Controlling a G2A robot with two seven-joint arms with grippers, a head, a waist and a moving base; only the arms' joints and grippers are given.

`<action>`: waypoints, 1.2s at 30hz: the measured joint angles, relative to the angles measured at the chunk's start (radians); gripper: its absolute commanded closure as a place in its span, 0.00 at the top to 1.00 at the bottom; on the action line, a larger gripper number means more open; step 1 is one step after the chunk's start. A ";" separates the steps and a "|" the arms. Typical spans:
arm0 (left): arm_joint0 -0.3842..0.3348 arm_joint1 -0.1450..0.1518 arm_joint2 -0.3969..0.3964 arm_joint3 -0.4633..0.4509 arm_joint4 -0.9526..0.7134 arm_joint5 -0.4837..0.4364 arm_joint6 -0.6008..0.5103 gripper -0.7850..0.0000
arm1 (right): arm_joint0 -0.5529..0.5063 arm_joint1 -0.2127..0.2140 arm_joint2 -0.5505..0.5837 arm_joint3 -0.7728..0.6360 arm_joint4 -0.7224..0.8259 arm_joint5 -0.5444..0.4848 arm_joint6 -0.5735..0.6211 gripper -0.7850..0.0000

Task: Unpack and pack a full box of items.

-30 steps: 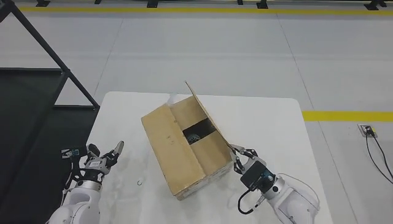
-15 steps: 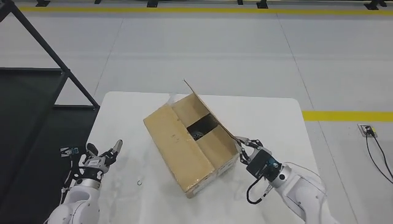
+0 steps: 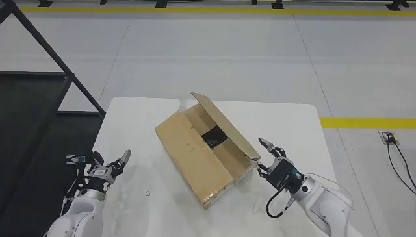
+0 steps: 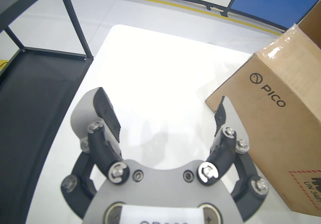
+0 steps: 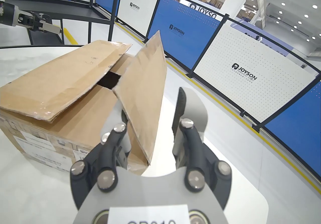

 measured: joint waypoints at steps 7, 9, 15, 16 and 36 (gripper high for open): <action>-0.090 0.002 0.023 0.061 0.040 -0.011 -0.024 1.00 | -0.083 0.016 0.044 -0.070 0.019 -0.073 -0.044 1.00; -0.131 0.002 0.039 0.095 0.049 -0.015 -0.031 1.00 | -0.130 0.022 0.060 -0.108 0.027 -0.112 -0.069 1.00; -0.233 -0.002 0.084 0.186 0.064 -0.010 -0.036 1.00 | -0.310 0.039 0.071 -0.234 -0.020 -0.173 -0.196 1.00; -0.245 -0.003 0.089 0.198 0.059 -0.002 -0.036 1.00 | -0.336 0.039 0.066 -0.245 -0.018 -0.162 -0.218 1.00; -0.248 -0.012 0.118 0.209 0.030 0.039 -0.010 1.00 | -0.406 -0.003 -0.163 -0.212 -0.005 0.254 -0.142 1.00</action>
